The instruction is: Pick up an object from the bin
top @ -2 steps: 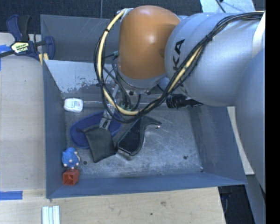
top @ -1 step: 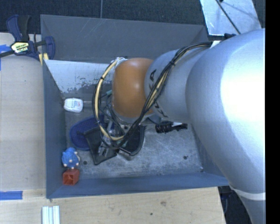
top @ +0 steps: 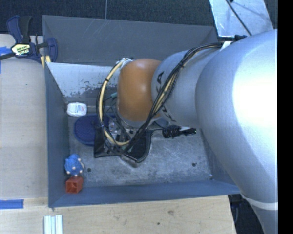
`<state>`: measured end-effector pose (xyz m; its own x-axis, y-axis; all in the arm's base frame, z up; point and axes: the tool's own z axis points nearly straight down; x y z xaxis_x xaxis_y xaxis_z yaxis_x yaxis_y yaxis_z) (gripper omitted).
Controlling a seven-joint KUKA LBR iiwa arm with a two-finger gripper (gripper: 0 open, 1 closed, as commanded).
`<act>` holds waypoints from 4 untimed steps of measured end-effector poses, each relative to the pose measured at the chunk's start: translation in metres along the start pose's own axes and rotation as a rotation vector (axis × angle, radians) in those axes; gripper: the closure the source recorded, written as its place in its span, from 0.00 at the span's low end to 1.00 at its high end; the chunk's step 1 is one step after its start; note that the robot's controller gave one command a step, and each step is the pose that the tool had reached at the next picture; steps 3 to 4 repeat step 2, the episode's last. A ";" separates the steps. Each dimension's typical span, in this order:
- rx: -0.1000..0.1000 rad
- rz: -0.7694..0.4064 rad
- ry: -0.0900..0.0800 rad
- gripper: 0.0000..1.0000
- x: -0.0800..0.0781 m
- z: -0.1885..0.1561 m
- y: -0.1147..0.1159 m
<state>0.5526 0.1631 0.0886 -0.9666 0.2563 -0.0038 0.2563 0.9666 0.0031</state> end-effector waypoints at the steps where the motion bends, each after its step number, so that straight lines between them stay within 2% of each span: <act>1: -0.001 -0.004 -0.006 1.00 0.009 -0.109 -0.024; 2: -0.002 0.001 -0.008 1.00 -0.016 -0.235 -0.039; 4: -0.002 0.001 -0.008 1.00 -0.016 -0.235 -0.039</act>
Offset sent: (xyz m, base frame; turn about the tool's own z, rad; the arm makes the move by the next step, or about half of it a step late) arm -0.0177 -0.0207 0.1037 -0.0052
